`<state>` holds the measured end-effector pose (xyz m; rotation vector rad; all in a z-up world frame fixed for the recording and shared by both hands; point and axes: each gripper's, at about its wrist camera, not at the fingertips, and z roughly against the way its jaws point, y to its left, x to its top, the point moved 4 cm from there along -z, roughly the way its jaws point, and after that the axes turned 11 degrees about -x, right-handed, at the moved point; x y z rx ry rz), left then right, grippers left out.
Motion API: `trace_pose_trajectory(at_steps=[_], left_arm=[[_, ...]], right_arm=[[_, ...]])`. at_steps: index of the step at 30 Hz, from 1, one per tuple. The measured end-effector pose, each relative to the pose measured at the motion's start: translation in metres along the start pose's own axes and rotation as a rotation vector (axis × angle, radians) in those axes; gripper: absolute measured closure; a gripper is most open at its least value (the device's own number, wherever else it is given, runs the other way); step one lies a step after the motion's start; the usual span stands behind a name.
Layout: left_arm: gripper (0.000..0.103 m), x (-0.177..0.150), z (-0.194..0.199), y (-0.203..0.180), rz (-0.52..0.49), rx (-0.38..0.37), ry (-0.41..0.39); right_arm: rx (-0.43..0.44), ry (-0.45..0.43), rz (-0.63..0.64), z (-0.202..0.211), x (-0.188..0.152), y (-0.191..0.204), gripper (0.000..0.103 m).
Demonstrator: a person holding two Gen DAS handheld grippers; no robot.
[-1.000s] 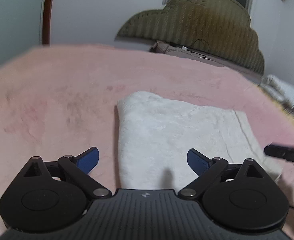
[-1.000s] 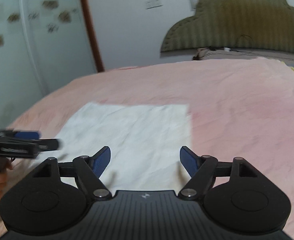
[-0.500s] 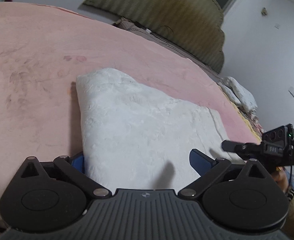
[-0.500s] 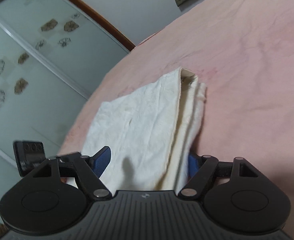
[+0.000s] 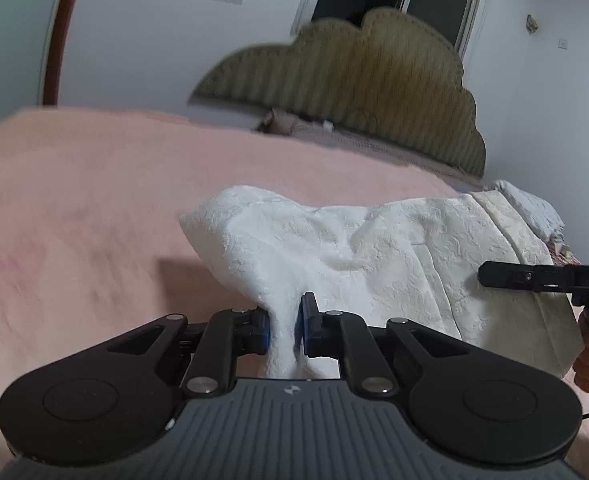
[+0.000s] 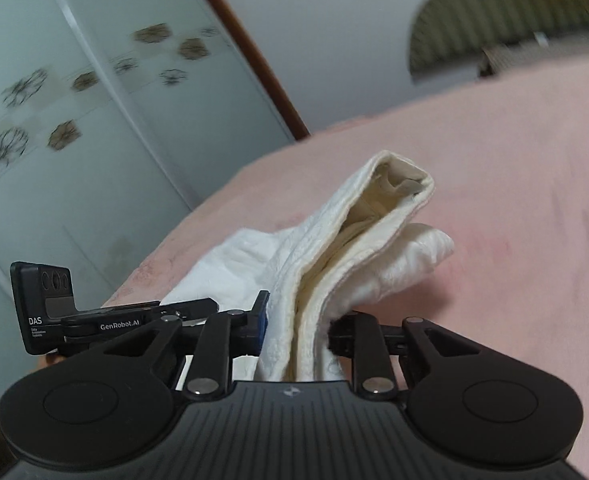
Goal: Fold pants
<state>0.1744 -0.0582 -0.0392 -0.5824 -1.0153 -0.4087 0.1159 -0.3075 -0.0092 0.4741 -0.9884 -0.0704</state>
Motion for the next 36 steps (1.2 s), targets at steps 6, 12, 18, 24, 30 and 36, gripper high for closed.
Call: trace_pose_trajectory(at_steps=[6,12,18,24,30,36], left_arm=[[0.089,0.048,-0.008,0.034,-0.046,0.088,-0.015],[0.082,0.055,-0.063,0.087,-0.019,0.196,0.114],[0.042,0.045,-0.064,0.095,-0.037,0.279,0.119],[0.03,0.034,-0.012,0.074,-0.028,0.305,0.038],[0.024,0.011,-0.02,0.062,-0.061,0.419,0.129],[0.017,0.006,0.013,0.028,-0.048,0.405,0.084]], right_arm=[[0.039,-0.042,0.007,-0.044,0.046,0.021,0.082],[-0.045,0.047,-0.021,-0.126,0.052,0.016,0.079],[-0.186,0.174,-0.126,-0.151,0.035,-0.014,0.052],[-0.432,-0.058,0.104,-0.073,0.035,0.018,0.049],[-0.335,0.066,0.318,-0.086,0.0,0.058,0.046],[-0.481,0.019,0.194,-0.059,-0.019,0.062,0.031]])
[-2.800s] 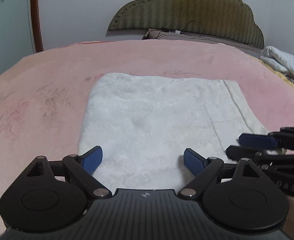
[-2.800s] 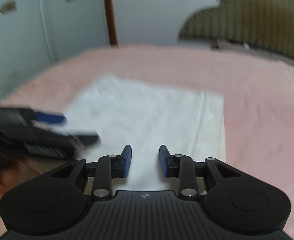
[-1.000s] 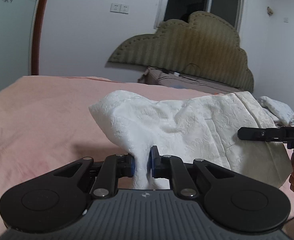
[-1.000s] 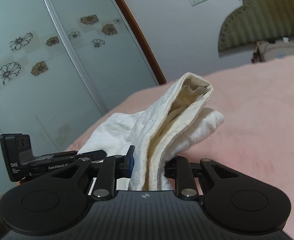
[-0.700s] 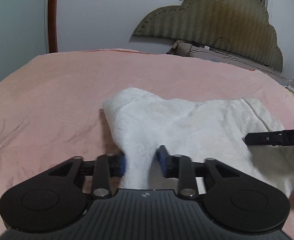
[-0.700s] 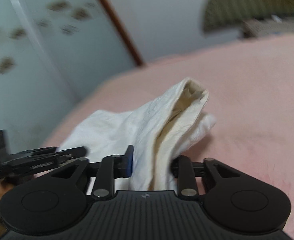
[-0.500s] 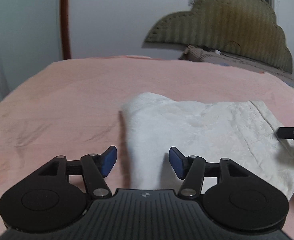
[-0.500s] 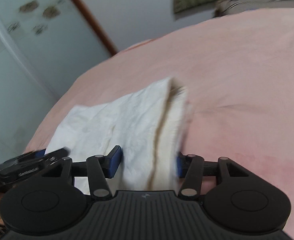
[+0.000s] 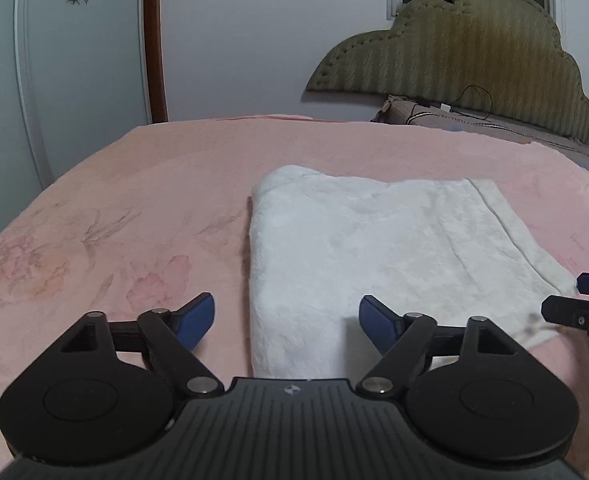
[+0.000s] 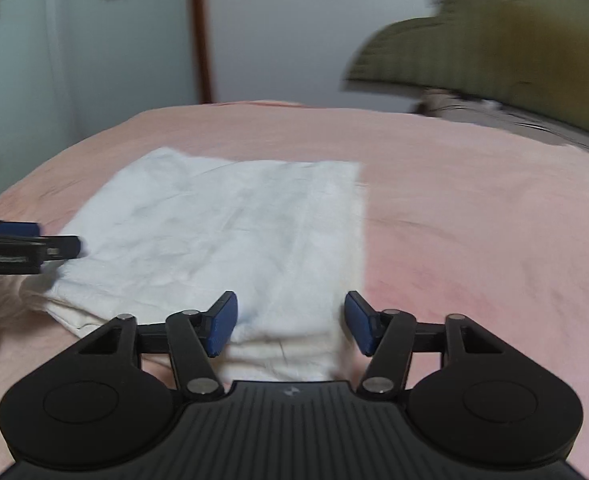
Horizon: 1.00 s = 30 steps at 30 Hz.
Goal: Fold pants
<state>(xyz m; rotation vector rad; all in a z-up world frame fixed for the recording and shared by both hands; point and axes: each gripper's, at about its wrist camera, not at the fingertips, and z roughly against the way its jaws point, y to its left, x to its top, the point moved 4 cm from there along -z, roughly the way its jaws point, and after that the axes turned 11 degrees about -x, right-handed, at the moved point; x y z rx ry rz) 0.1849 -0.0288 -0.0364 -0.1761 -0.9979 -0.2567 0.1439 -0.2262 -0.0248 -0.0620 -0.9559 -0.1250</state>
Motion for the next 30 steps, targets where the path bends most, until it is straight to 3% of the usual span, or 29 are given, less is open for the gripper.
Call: trace_pose_trajectory(at_steps=[1,3,10,14,16,24,30], left_arm=[[0.016,-0.005,0.006,-0.007,-0.005,-0.014,0.008],[0.014,-0.014,0.017,-0.016,-0.003,-0.033,0.008],[0.009,-0.056,0.033,-0.042,0.004,-0.073,0.03],[0.008,-0.074,0.026,-0.041,0.02,-0.023,0.04],[0.0,-0.08,0.019,-0.038,0.025,0.042,0.051],[0.0,-0.081,0.018,-0.032,0.047,0.041,0.063],[0.0,-0.081,0.018,-0.032,0.047,0.04,0.063]], right_arm=[[0.025,-0.013,-0.021,0.01,-0.004,0.002,0.021],[0.075,-0.027,-0.028,0.028,-0.011,0.011,0.016],[0.129,-0.095,0.022,0.097,-0.014,0.037,0.016],[0.238,-0.111,-0.071,0.129,-0.009,0.037,0.01],[0.281,-0.119,-0.112,0.14,-0.012,0.036,0.004],[0.153,-0.027,-0.189,0.111,-0.033,0.042,0.004],[0.033,0.039,-0.128,0.097,-0.049,0.046,0.004]])
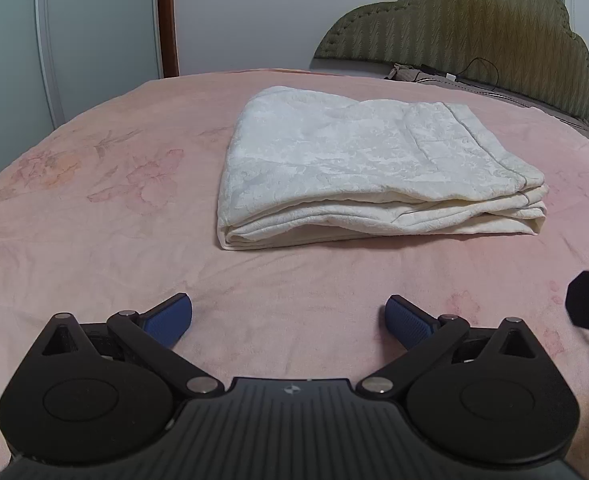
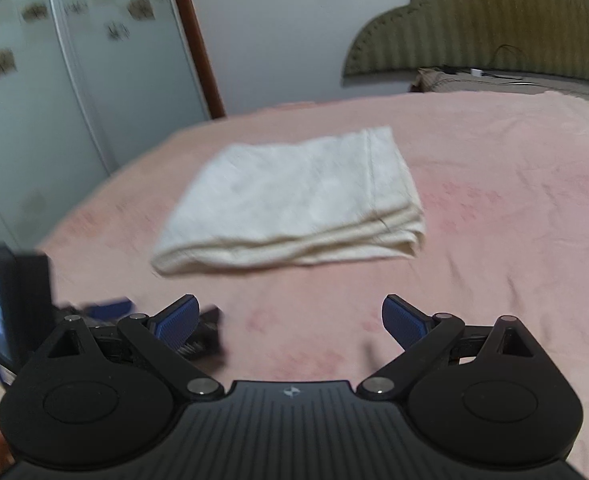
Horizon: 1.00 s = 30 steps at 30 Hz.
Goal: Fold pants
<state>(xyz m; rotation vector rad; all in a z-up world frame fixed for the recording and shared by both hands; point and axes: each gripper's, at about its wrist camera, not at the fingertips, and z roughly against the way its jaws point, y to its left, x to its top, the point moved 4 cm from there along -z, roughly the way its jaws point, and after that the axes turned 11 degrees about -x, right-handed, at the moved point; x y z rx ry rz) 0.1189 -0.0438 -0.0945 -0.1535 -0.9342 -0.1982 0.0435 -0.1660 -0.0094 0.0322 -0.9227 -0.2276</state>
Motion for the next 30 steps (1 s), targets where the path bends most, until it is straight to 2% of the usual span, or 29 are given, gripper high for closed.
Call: trace_pose_trajectory(at_steps=[3,7,9,10,12,14,17,20,22,25,30], left_arm=[[0.0,0.0,0.0,0.0,0.0,0.0,0.0],[0.0,0.0,0.0,0.0,0.0,0.0,0.0],[0.0,0.0,0.0,0.0,0.0,0.0,0.0],[0.0,0.0,0.0,0.0,0.0,0.0,0.0],[0.0,0.0,0.0,0.0,0.0,0.0,0.0],[0.0,0.0,0.0,0.0,0.0,0.0,0.0],[0.0,0.0,0.0,0.0,0.0,0.0,0.0],[0.0,0.0,0.0,0.0,0.0,0.0,0.0],[0.0,0.0,0.0,0.0,0.0,0.0,0.0],[0.0,0.0,0.0,0.0,0.0,0.0,0.0],[0.0,0.0,0.0,0.0,-0.001,0.0,0.0]], right_arm=[[0.045,-0.008,-0.058,0.011,0.005,0.001,0.004],[0.192,-0.05,-0.125,0.038,0.023,0.01,0.004],[0.231,-0.094,-0.139,0.047,0.032,0.009,0.004],[0.22,-0.122,-0.132,0.049,0.035,0.008,0.001],[0.138,-0.143,-0.12,0.044,0.037,0.003,0.0],[0.092,-0.092,-0.165,0.031,0.035,-0.004,0.0],[0.181,-0.002,-0.257,0.021,0.029,-0.002,0.0],[0.234,-0.036,-0.233,0.029,0.033,0.009,0.0],[0.204,-0.096,-0.196,0.035,0.037,0.009,0.0],[0.102,-0.146,-0.15,0.029,0.038,-0.003,0.0],[-0.125,-0.086,-0.046,-0.017,0.009,-0.03,0.0]])
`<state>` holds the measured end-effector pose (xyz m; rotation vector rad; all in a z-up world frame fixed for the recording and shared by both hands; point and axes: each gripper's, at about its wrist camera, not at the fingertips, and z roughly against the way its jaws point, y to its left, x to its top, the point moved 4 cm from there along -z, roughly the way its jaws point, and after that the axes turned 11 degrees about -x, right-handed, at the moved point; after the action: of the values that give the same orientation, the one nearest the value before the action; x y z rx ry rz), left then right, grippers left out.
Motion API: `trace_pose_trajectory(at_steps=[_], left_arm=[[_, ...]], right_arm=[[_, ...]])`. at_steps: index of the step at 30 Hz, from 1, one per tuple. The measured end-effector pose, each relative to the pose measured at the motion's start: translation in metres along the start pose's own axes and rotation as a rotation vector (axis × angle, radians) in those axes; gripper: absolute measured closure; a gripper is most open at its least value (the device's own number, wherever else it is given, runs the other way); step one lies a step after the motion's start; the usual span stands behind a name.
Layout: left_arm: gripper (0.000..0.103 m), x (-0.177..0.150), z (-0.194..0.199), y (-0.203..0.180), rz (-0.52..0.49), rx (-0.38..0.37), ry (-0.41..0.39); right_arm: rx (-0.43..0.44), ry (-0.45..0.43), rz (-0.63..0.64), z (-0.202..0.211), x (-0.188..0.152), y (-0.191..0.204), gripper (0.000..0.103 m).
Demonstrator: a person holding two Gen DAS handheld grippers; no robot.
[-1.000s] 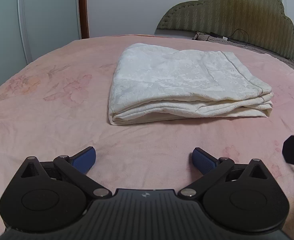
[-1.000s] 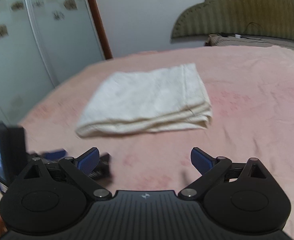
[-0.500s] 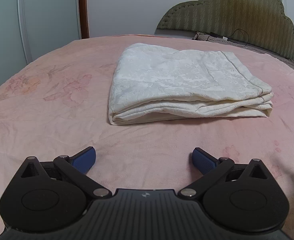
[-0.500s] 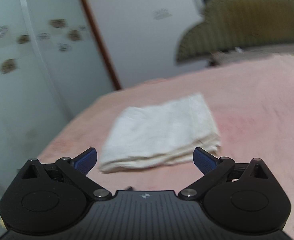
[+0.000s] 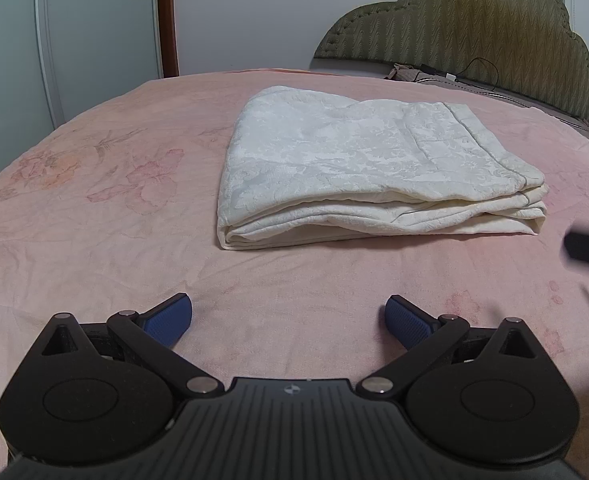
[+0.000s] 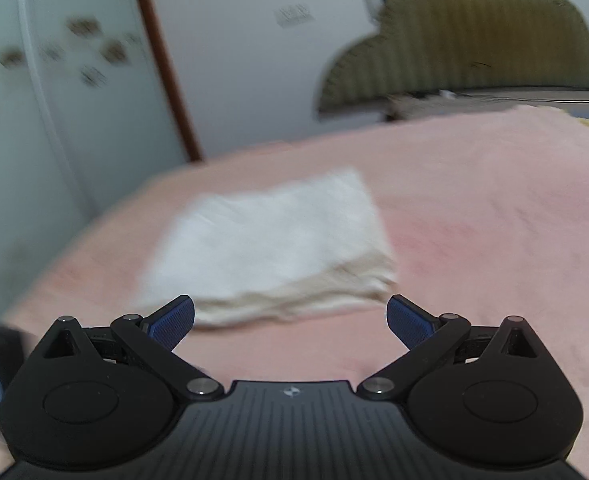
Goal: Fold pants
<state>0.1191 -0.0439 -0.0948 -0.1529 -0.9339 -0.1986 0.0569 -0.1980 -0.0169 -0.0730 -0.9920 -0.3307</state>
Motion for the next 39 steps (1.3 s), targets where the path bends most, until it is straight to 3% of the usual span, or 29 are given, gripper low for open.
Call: trace_pose_trajectory(at_steps=[2,5,8,12,14,29,36,39], left_arm=[[0.0,0.0,0.0,0.0,0.0,0.0,0.0],[0.0,0.0,0.0,0.0,0.0,0.0,0.0],[0.0,0.0,0.0,-0.001,0.0,0.0,0.0],[0.0,0.0,0.0,-0.001,0.0,0.0,-0.001],[0.0,0.0,0.001,-0.001,-0.001,0.001,0.0],[0.0,-0.002,0.005,0.001,0.015,-0.015,-0.011],[0.0,0.004,0.011,0.02,0.021,0.062,-0.035],[0.0,0.003,0.008,0.028,0.049,0.047,-0.019]], right_arm=[[-0.066,0.004,0.097,-0.013,-0.019,0.005,0.0],[-0.009,0.039,0.128,-0.023,-0.034,0.014,0.0],[-0.031,0.042,0.143,-0.027,-0.034,0.016,0.0],[-0.079,0.052,0.127,-0.033,-0.034,0.009,0.0],[-0.073,0.09,0.123,-0.039,-0.035,0.007,0.0],[-0.072,0.096,0.141,-0.042,-0.035,0.012,0.0],[-0.066,0.097,0.134,-0.041,-0.035,0.011,0.0],[-0.068,0.097,0.136,-0.041,-0.035,0.011,0.0]])
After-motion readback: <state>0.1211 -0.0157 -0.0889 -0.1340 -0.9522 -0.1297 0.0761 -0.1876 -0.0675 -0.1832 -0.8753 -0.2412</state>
